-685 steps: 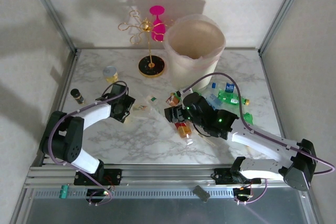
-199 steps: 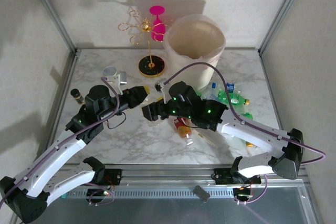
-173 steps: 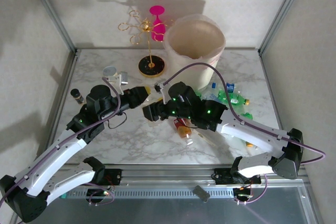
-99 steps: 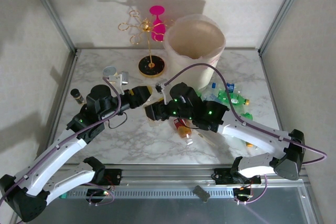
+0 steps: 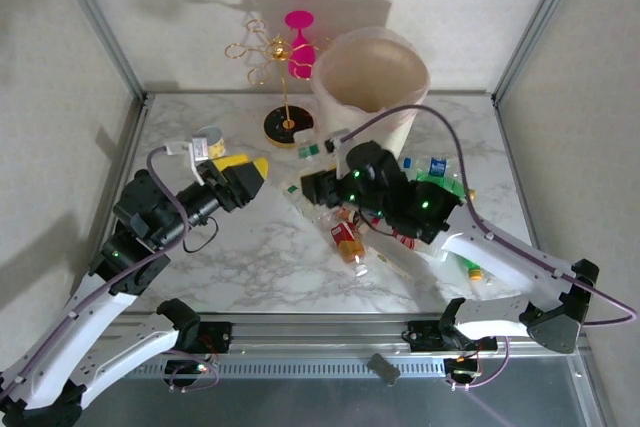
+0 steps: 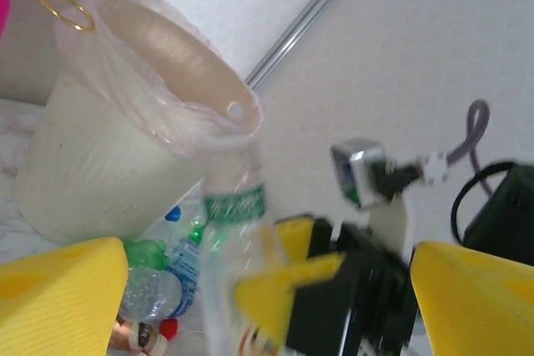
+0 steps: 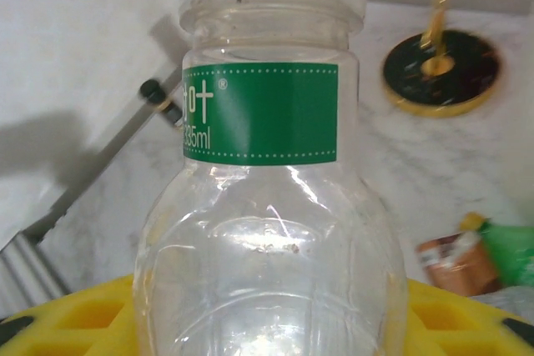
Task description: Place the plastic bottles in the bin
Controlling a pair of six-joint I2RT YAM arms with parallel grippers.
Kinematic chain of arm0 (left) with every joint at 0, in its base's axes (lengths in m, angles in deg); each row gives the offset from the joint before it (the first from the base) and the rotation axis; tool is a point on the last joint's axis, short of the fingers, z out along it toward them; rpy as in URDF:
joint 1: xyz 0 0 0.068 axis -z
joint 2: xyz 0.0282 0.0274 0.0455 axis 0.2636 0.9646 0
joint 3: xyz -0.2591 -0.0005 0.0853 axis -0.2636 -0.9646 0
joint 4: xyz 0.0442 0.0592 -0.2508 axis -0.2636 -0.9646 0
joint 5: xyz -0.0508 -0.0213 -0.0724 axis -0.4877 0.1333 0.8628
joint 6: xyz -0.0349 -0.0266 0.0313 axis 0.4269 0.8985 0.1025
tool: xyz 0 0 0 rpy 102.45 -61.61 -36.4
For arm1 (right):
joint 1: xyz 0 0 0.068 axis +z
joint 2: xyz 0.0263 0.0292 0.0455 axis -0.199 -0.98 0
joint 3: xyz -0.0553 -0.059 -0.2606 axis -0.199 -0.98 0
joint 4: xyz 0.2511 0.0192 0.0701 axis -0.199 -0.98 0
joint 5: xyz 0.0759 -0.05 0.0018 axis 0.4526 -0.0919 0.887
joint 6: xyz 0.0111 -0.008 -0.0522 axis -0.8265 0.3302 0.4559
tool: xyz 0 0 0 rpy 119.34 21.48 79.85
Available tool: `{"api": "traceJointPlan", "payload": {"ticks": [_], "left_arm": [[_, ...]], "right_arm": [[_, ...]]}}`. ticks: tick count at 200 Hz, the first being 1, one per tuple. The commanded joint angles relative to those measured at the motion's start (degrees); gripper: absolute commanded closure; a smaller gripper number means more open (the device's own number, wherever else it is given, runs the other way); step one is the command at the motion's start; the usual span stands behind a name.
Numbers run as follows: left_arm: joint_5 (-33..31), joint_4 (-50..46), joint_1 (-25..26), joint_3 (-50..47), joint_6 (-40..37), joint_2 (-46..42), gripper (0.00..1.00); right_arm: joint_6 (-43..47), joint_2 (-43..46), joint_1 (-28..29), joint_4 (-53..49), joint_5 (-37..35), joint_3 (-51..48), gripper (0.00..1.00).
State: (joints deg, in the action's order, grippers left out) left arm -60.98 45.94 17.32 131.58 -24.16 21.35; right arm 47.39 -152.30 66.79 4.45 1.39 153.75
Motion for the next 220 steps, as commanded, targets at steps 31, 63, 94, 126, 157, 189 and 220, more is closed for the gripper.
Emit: {"api": "traceJointPlan", "payload": {"ticks": [31, 63, 94, 126, 157, 189, 220], "left_arm": [[-1.53, -4.18, 0.49, -0.58, -5.29, -0.41, 0.13], [-2.69, -4.57, 0.48, -1.42, -6.05, 0.70, 0.13], [-1.74, -4.27, 0.53, -1.70, -6.61, 2.23, 0.13], [-1.23, -4.45, 0.58, -1.19, -7.49, 3.80, 0.13], [-1.29, -4.91, 0.46, -0.89, -8.20, 4.46, 0.13], [-1.84, -4.97, 0.49, -1.41, -9.19, 5.04, 0.13], [-1.67, -4.43, 0.46, -2.01, -9.50, 5.67, 0.13]], "right_arm": [[6.75, -4.60, -15.99, -4.81, -0.30, 15.89, 0.48], [8.67, -12.16, -24.39, -5.63, 1.78, 25.25, 0.48], [8.28, -20.39, -30.36, -5.05, 5.27, 33.32, 0.48], [9.40, -32.10, -33.02, -11.95, 3.87, 46.54, 0.48], [6.98, -41.96, -33.15, -23.46, 4.28, 59.78, 0.47], [6.11, -43.51, -33.11, -23.96, 5.43, 57.88, 0.45], [6.14, -45.59, -33.04, -24.10, 5.92, 56.50, 0.44]]}}
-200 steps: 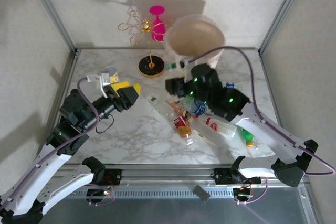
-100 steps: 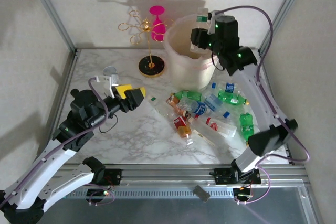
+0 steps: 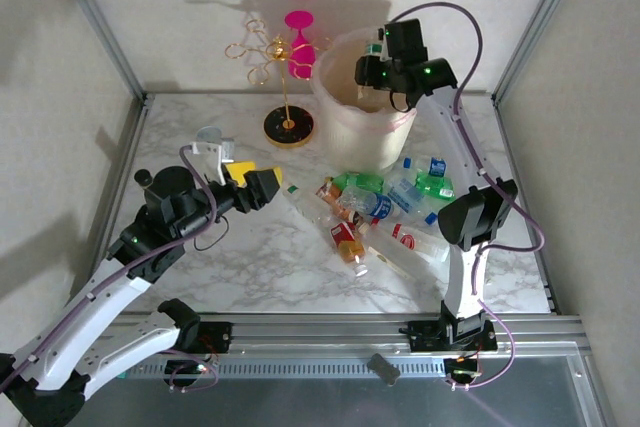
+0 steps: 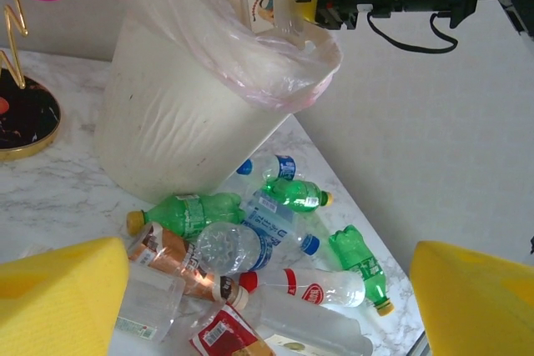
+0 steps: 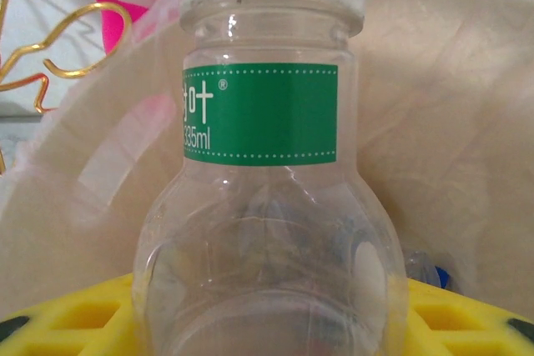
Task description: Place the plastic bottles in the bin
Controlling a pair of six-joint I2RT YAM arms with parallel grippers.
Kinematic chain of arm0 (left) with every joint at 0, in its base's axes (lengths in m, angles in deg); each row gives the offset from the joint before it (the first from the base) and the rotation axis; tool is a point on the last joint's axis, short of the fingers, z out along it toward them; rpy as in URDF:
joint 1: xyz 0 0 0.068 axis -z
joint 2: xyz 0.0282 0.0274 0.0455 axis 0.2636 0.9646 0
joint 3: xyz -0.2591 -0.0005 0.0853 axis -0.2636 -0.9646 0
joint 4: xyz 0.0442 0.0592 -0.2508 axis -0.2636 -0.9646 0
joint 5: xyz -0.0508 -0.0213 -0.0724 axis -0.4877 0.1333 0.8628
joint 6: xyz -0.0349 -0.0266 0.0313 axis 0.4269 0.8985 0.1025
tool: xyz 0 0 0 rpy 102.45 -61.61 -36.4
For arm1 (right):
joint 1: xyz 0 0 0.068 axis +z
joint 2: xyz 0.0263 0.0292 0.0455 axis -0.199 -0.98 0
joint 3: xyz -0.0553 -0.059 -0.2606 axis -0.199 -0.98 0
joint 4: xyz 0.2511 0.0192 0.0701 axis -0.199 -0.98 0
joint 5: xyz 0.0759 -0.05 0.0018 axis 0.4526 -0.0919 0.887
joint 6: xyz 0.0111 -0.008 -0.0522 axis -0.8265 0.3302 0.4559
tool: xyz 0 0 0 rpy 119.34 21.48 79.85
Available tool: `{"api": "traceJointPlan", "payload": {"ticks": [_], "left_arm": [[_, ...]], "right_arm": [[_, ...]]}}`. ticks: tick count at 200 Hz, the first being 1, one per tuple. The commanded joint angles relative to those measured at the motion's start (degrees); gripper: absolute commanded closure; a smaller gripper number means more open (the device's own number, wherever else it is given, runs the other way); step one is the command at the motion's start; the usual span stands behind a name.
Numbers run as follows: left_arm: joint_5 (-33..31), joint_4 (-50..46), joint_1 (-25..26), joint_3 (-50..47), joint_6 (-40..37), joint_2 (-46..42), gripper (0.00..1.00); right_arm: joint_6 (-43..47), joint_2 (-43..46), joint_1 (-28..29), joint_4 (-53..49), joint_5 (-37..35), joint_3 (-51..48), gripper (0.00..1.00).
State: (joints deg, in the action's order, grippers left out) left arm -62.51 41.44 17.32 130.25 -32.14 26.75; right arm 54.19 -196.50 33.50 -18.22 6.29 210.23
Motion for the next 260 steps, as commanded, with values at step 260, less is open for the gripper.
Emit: {"api": "traceJointPlan", "payload": {"ticks": [260], "left_arm": [[-1.09, -2.02, 0.52, -2.42, 4.45, -3.93, 0.13]], "right_arm": [[0.10, 29.24, 8.08, 12.32, -2.29, -29.40, 0.24]]}}
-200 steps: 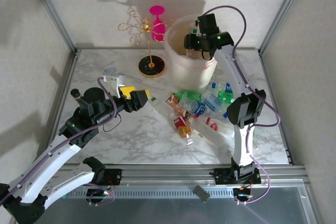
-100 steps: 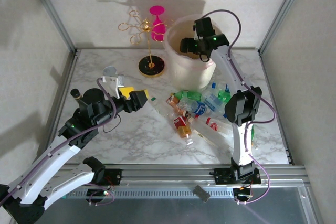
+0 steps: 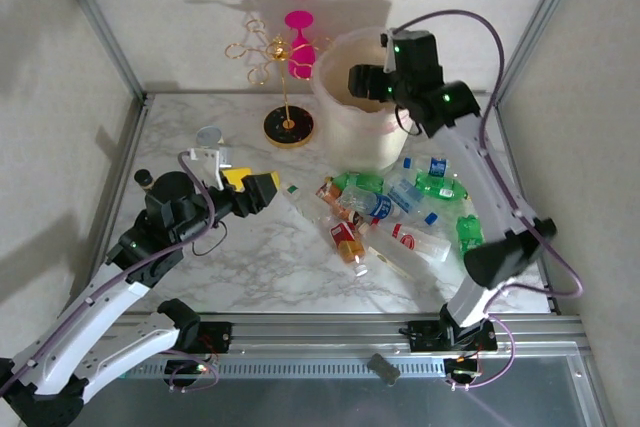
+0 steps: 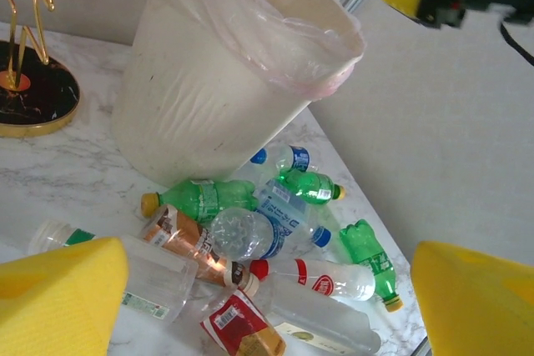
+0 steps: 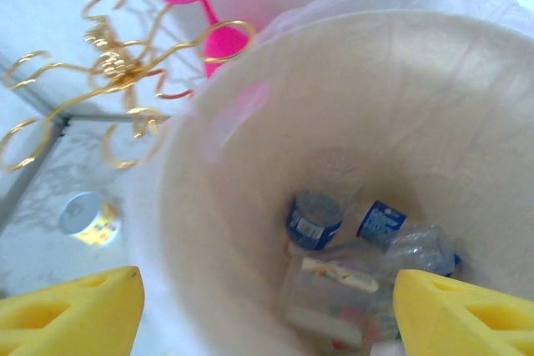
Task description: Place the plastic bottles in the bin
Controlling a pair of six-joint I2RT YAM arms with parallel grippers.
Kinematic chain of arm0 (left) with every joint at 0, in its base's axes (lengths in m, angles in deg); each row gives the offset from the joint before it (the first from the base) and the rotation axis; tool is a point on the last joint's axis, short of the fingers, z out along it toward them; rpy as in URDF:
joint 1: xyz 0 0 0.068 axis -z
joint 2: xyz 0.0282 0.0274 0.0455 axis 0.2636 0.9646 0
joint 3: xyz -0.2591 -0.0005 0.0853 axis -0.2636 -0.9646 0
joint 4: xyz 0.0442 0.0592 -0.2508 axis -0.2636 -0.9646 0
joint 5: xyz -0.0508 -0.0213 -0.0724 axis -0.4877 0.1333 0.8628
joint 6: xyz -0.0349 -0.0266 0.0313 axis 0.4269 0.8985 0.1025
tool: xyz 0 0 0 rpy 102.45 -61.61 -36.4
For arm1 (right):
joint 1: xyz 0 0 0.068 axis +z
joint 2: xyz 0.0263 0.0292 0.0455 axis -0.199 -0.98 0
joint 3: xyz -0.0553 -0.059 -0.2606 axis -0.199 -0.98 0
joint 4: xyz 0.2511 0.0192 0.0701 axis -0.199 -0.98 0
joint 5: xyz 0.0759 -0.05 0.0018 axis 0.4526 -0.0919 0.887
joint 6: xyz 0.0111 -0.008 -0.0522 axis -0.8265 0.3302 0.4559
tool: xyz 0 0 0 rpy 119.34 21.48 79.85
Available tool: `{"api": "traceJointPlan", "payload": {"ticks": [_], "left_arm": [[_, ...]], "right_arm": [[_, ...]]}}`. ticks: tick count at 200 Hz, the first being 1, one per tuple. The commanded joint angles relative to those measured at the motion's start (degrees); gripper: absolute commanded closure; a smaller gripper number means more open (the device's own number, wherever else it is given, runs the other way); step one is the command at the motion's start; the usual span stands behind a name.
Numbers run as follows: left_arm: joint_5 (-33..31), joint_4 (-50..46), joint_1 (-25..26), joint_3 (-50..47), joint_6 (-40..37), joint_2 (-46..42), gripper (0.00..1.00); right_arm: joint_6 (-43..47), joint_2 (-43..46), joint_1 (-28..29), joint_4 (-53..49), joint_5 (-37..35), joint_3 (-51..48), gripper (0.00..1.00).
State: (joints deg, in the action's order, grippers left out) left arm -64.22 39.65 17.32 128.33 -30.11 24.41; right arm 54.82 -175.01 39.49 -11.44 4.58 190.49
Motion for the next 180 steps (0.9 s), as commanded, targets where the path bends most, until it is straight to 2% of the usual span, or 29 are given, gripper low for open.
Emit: {"api": "traceJointPlan", "payload": {"ticks": [1, 49, 91, 117, 180], "left_arm": [[0.60, -0.21, 0.53, -0.56, 2.50, -1.60, 0.13], [-0.19, 0.74, 0.53, -6.91, 7.39, -4.87, 0.15], [-2.73, 1.75, 0.52, -15.11, 13.48, -6.31, 0.17], [-4.26, 2.37, 0.54, -19.59, 18.05, -5.52, 0.31], [-5.27, 3.10, 0.56, -25.35, 22.66, -6.32, 0.30]], "right_arm": [[-0.63, 8.17, 2.16, 5.90, -0.51, -10.27, 0.24], [-5.19, 27.15, 7.71, 11.84, -0.39, -35.66, 0.30], [-7.60, 35.58, 11.52, 9.02, -3.50, -47.48, 0.32], [-7.88, 34.49, 16.63, 7.12, -4.37, -52.18, 0.32], [-13.71, 18.72, 30.68, 4.81, -15.17, -55.26, 0.30]]}}
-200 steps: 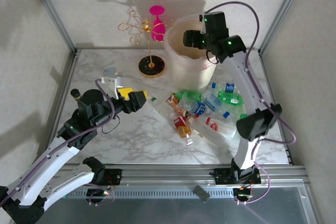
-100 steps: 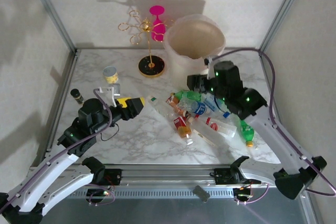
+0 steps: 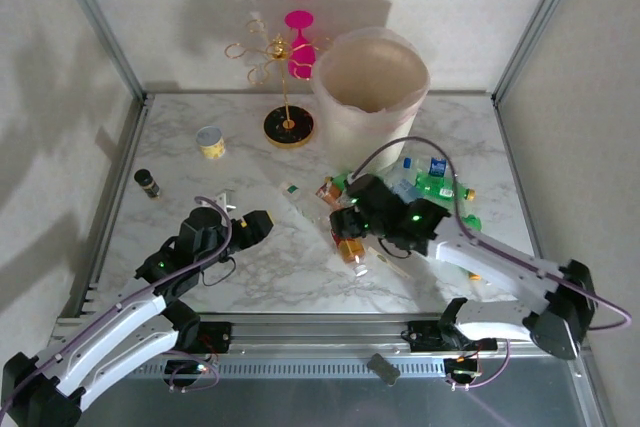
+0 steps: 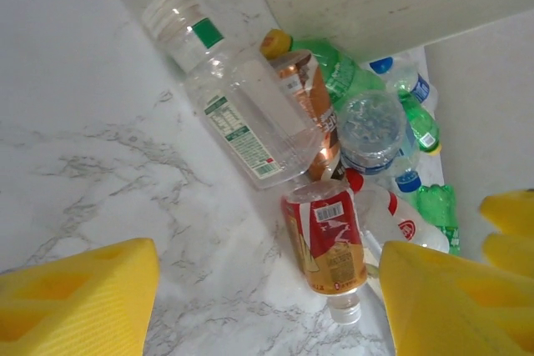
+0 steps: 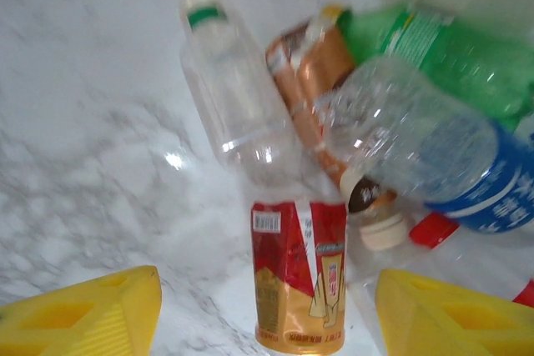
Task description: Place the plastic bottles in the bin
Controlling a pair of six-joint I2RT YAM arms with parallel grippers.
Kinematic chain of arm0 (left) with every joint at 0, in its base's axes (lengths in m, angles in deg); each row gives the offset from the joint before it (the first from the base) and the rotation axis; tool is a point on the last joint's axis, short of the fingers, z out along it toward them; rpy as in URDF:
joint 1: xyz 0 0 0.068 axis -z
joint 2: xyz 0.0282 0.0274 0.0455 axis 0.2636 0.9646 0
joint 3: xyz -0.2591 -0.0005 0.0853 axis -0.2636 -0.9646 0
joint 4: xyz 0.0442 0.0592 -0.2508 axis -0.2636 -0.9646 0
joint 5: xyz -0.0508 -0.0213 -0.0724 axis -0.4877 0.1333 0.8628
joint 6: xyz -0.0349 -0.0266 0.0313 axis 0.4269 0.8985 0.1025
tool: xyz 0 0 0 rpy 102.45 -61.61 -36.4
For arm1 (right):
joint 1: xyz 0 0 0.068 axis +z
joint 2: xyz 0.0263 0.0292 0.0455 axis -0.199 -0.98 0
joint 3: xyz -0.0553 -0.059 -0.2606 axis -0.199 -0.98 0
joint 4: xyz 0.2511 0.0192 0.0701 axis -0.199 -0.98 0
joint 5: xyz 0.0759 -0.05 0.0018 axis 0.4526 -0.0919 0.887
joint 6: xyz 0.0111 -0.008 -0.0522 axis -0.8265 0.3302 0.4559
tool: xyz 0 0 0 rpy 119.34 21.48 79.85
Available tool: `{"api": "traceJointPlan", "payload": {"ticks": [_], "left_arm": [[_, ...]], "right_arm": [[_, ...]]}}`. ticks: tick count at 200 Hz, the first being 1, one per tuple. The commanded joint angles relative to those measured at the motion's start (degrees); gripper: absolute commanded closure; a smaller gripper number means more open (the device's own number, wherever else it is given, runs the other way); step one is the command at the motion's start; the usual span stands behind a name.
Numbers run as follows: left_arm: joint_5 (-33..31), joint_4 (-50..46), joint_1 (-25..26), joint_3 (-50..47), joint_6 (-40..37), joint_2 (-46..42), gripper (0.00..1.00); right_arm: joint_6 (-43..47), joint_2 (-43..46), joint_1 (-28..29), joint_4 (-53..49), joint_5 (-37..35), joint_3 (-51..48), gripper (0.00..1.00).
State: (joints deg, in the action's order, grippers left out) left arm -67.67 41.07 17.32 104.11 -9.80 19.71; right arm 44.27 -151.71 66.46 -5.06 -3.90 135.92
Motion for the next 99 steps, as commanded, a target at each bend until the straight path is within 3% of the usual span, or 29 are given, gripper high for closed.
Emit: {"api": "traceJointPlan", "payload": {"ticks": [1, 51, 99], "left_arm": [[-1.79, 1.66, 0.55, -1.17, 2.37, -1.68, 0.30], [-2.45, 0.15, 0.54, -1.81, 1.79, -2.90, 0.30], [-2.98, -1.07, 0.54, -2.14, 0.92, -4.18, 0.30]], "right_arm": [[-3.17, -4.86, 3.90, -1.55, -6.79, -0.65, 0.30], [-5.41, -21.45, 9.29, -9.50, -18.84, 5.19, 0.25], [-5.91, -28.29, 10.33, -8.41, -20.16, 6.66, 0.23]]}}
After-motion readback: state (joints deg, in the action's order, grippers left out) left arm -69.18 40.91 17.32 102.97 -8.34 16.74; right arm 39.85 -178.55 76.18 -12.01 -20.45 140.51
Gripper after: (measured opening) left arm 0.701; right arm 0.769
